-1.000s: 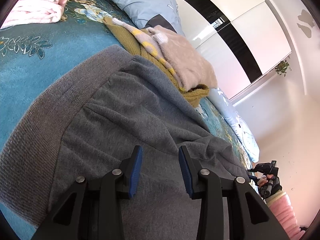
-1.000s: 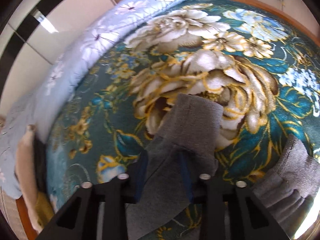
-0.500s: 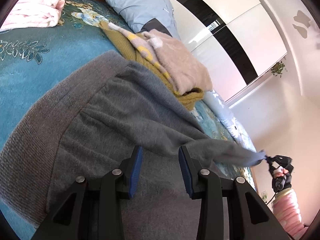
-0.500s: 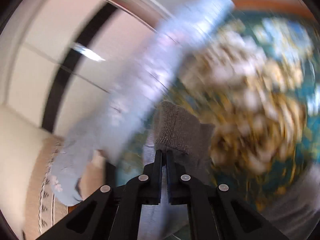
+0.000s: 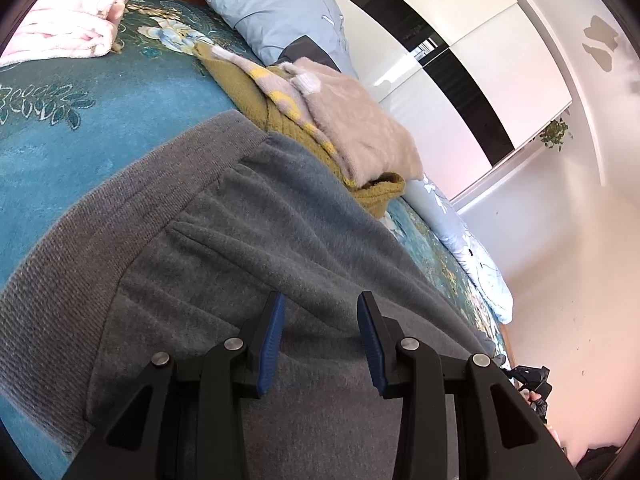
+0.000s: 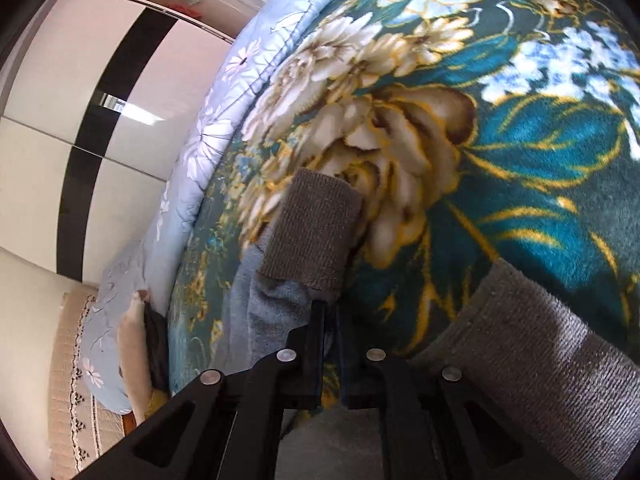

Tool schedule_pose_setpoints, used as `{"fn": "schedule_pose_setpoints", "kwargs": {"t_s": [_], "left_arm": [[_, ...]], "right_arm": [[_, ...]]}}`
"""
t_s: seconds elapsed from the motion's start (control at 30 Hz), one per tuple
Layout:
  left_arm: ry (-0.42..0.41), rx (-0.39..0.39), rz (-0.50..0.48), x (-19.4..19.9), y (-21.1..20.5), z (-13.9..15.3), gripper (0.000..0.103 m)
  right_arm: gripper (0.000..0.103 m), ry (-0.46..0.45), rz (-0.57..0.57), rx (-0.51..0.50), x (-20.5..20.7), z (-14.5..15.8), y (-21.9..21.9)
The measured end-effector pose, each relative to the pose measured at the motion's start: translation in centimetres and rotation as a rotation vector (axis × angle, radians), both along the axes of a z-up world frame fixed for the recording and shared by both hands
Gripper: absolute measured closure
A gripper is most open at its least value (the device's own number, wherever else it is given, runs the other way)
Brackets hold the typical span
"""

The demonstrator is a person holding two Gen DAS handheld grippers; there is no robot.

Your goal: Fold clothes

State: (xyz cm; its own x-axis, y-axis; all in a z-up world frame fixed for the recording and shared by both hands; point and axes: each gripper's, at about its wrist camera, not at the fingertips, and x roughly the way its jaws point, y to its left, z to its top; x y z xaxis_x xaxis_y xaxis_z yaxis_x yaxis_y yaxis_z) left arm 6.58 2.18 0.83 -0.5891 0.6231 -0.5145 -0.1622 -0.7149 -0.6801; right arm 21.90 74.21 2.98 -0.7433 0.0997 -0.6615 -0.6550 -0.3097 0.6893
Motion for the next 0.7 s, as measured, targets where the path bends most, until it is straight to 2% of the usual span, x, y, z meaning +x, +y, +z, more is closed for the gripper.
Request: {"fn": "schedule_pose_setpoints", "kwargs": {"t_s": [0.03,0.07,0.1,0.17,0.23,0.33,0.43,0.47,0.6,0.7], "left_arm": [[0.000,-0.001,0.001,0.0,0.0,0.0,0.065],[-0.001,-0.002,0.000,0.0,0.0,0.0,0.065],[0.000,-0.003,-0.001,-0.1,0.1,0.0,0.065],[-0.003,0.003,-0.001,-0.2,0.1,0.0,0.065],[-0.014,0.011,0.006,-0.4,-0.1,0.1,0.065],[0.005,0.029,0.002,-0.7,-0.8,2.0,0.065],[0.040,-0.058,0.021,-2.9,-2.3,5.2,0.062],[0.046,-0.089,0.028,-3.8,-2.8,6.2,0.057],[-0.005,-0.173,0.041,-9.2,-4.8,7.0,0.055],[-0.125,-0.135,0.000,-13.2,-5.6,4.5,0.055]], "right_arm": [[0.094,0.020,0.000,0.003,0.1,0.1,-0.1],[0.088,0.046,-0.001,0.003,0.3,0.0,-0.3],[0.078,0.073,-0.001,0.001,0.5,-0.2,-0.6],[0.074,0.107,0.001,0.004,0.7,-0.3,-1.0],[0.067,0.118,0.007,0.012,0.5,-0.2,-1.1],[0.065,0.087,0.005,0.045,-0.1,0.1,-1.3],[0.066,0.051,0.003,0.078,-0.6,0.3,-1.4],[0.066,0.042,0.010,0.084,-0.9,0.4,-1.4],[0.066,0.025,0.024,0.095,-1.1,0.5,-1.4],[0.066,0.029,0.023,0.087,-0.9,0.3,-1.1]]}}
